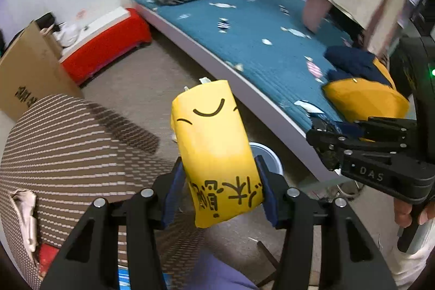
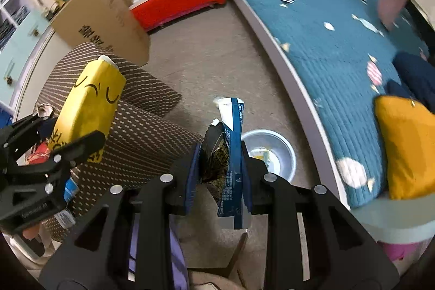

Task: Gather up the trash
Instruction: 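Carry both items to the bucket and release them inside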

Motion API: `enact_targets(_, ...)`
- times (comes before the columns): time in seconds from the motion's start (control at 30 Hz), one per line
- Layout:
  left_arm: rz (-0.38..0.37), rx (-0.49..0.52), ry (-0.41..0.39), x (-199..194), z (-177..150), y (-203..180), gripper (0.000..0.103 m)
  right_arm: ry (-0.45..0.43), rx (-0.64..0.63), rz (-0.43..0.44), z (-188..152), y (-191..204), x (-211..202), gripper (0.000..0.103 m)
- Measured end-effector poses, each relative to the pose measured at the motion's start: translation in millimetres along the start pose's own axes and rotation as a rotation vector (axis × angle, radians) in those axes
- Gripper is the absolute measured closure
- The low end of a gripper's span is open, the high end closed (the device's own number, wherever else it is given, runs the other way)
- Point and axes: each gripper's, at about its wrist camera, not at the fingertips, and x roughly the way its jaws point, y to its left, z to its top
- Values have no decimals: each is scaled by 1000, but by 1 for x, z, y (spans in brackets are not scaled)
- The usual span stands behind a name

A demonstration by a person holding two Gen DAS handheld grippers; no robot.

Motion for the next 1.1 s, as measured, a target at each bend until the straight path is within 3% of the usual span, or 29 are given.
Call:
enact_targets(0.2,-40,68,53,24,-5,-56,52,13,77,-28,-28,-44,-6,75)
enact_targets(0.47,-63,122,172,78,-14,-100,52,60,176,-63,-60,-95,8,75)
enact_targets(0.53,-81,143,175,88,-14,-107,42,81,197,-71,-66,-102,14,75)
enact_targets(0.6,-111,148,172,98,-10,-111,17,97,216,-70,-72,-110,19,75)
enact_targets(0.7,-59,108,198,113,-10,-102,17,100,245,-65,-77,-122,22,75)
enact_targets(0.83,-43,85,223,122,-14,-86,17,116,240,-63,-77,-121,32,75)
enact_targets(1.1,9,-15,211,114,-17,-42,17,152,162,-58,-52,-87,66,75)
